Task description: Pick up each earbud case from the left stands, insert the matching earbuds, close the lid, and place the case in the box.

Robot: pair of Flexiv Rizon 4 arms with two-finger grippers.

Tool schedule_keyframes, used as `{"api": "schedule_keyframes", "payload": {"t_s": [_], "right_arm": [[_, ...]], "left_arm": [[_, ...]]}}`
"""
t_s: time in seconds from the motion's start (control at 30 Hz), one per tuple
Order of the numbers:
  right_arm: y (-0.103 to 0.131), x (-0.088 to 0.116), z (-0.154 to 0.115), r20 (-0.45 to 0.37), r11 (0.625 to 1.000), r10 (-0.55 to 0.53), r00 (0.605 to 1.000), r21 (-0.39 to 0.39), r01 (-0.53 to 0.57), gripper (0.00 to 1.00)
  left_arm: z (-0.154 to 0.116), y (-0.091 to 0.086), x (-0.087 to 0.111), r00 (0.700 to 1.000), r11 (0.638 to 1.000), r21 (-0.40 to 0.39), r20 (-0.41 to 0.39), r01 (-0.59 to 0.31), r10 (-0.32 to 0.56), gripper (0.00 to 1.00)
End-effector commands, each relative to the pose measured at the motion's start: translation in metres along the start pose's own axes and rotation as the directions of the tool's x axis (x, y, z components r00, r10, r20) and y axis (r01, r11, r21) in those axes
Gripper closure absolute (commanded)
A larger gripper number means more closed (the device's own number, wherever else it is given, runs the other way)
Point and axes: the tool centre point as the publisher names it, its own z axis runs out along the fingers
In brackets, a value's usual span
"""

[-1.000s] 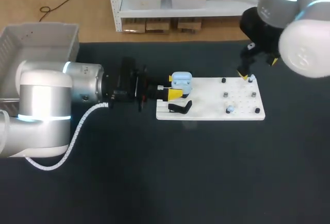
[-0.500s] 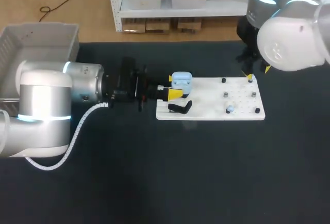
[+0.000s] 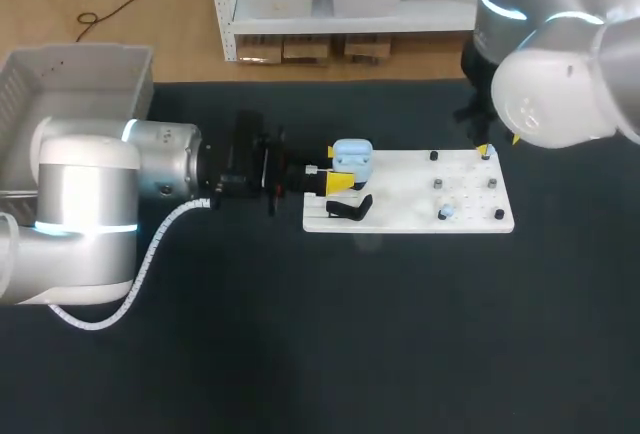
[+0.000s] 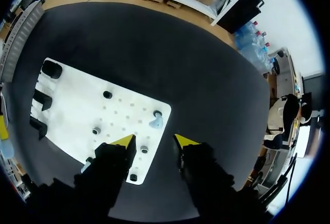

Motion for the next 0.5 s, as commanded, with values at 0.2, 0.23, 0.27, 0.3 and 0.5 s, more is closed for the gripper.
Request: {"api": "schedule_keyframes", "payload": {"t_s": [0.2,0.23,0.27,0.3,0.5], "right_arm": [[-0.001,-0.007,0.008,0.002,1.0,0.026,1.0,0.011,-0.026,0.53],[-0.001,-0.008,0.009,0.002,1.0,0.028,1.0,0.01,-0.028,0.53],[-0.001,-0.009,0.01,0.001,1.0,0.029,1.0,0.01,-0.029,0.53],[-0.001,-0.009,0.011,0.001,0.999,0.031,1.0,0.01,-0.031,0.53],[-0.001,-0.01,0.016,-0.001,0.999,0.039,0.999,0.009,-0.039,0.53]], "left_arm": [[0.0,0.001,0.001,1.0,1.0,0.002,0.001,0.0,0.0,1.0],[0.0,0.001,0.001,1.0,1.0,0.002,0.001,0.0,0.0,1.0],[0.0,0.001,0.001,1.0,1.0,0.002,0.001,0.0,0.0,1.0],[0.0,0.001,0.001,1.0,1.0,0.002,0.001,0.0,0.0,1.0],[0.0,0.001,0.001,1.0,1.0,0.002,0.001,0.0,0.0,1.0]]}}
